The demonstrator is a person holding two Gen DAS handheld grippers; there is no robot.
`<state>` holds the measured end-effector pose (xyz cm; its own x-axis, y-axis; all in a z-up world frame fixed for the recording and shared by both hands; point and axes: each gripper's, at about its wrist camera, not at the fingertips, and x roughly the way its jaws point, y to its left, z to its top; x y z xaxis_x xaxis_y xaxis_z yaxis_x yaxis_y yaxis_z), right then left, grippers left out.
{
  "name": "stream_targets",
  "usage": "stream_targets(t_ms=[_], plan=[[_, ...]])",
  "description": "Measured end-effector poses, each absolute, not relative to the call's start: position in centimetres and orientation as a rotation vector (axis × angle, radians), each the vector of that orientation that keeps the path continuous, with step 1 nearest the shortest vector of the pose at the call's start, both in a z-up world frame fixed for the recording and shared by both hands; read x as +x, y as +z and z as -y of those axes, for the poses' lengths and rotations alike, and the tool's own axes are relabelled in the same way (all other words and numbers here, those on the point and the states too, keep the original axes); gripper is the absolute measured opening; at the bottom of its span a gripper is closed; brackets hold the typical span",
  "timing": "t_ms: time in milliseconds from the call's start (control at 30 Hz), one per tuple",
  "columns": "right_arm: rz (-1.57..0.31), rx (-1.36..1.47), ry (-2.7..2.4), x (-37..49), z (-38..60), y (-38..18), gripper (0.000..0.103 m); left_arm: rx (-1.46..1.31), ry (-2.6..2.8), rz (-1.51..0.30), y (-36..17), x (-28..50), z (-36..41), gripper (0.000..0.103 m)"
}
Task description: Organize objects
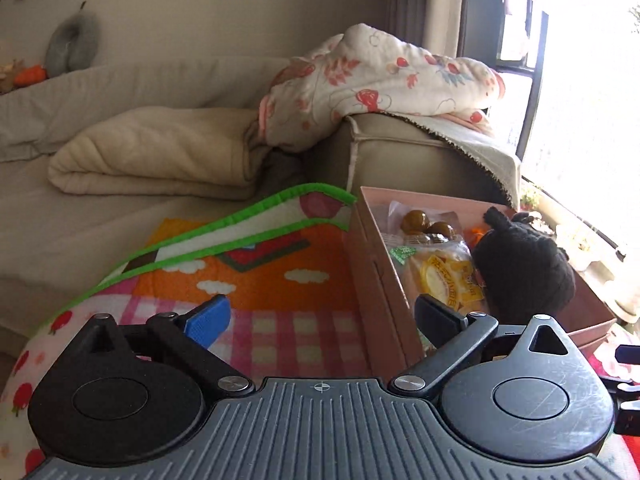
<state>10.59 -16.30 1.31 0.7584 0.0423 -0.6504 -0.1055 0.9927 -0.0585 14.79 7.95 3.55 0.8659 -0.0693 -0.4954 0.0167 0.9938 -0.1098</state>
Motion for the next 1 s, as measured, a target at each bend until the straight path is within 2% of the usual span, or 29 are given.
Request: stream_targets(t_ms=[33, 100, 167, 367, 1000], plan=[[-0.699, -0.087, 0.082, 9.6, 16.2, 1.4, 0.084, -0.107, -0.063, -0.508, 3.9, 13.4, -7.9, 0.101], [-0.706, -0.061, 0.092, 7.5, 16.2, 1.5, 0.091, -0.104, -0.102, -0.512, 4.1, 10.3, -7.5, 0.101], [-0.724, -0.017, 0.108, 4.9, 16.1, 1.3, 0.103, -0.088, -0.119, -0.547, 3.5, 7.5, -6.7, 0.101], [-0.772, -0.014, 0.066, 2.1, 15.0, -1.1, 0.103, -0.034, -0.106, -0.628, -0.2, 2.7, -3.6, 0.101], [-0.692, -0.014, 0.068, 3.0, 16.0, -2.1, 0.103, 0.018, -0.014, -0.687, -0.9, 3.3, -2.1, 0.102]])
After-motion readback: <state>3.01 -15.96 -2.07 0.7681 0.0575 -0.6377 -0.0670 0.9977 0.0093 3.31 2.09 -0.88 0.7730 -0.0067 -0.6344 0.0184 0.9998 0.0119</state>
